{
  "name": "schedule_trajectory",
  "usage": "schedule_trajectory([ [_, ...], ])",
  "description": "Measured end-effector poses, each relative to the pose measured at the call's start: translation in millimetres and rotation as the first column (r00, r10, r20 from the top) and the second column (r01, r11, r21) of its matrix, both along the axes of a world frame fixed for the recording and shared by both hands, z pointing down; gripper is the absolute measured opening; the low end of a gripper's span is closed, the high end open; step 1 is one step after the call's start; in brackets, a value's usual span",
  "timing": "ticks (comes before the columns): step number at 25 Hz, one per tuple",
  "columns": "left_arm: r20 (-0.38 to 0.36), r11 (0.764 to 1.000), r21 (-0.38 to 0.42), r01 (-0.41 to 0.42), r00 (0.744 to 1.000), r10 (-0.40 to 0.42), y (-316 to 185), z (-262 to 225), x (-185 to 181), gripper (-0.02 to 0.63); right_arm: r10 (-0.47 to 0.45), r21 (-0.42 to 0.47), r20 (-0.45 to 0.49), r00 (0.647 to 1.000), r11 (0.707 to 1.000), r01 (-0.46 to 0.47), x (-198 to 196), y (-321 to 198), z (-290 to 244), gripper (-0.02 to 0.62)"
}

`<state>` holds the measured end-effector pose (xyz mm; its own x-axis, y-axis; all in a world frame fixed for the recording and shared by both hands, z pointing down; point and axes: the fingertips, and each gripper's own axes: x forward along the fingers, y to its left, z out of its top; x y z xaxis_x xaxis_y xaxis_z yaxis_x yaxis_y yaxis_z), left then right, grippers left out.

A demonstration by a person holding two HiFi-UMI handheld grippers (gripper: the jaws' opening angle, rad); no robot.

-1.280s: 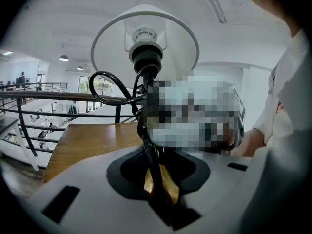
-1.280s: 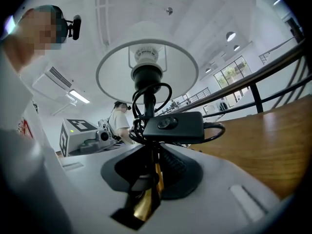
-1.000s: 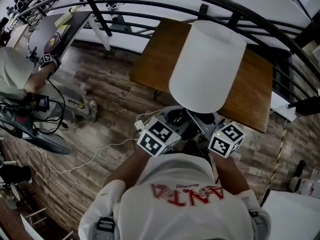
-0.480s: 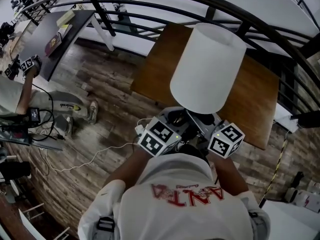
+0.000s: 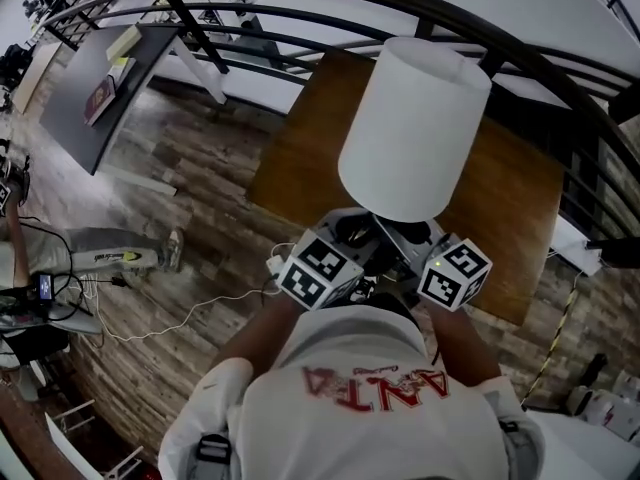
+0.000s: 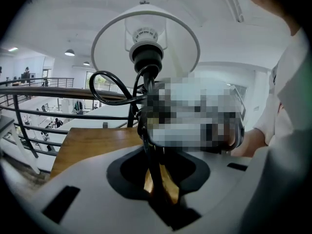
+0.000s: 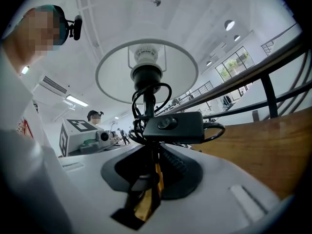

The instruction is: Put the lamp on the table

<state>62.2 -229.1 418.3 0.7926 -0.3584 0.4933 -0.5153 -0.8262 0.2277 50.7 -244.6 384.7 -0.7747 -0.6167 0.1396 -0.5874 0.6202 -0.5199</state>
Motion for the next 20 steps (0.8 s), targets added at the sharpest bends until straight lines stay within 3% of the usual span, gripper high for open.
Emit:
schedule_trajectory([
  [9,-0.025,1.0,0.007,0.009,1.0,-0.009,-39,9,25,0.103,-0.003,0.0,-0.017,1.0,1.0,0.003,24,-38,10,0.086],
  [20,-0.055,0.998,0.037,-0.043,0.997,0.045,-121,21,30,0.103,0.058,0.028,-0.049,0.997,0.998,-0.057,29,-120,23,0.086],
])
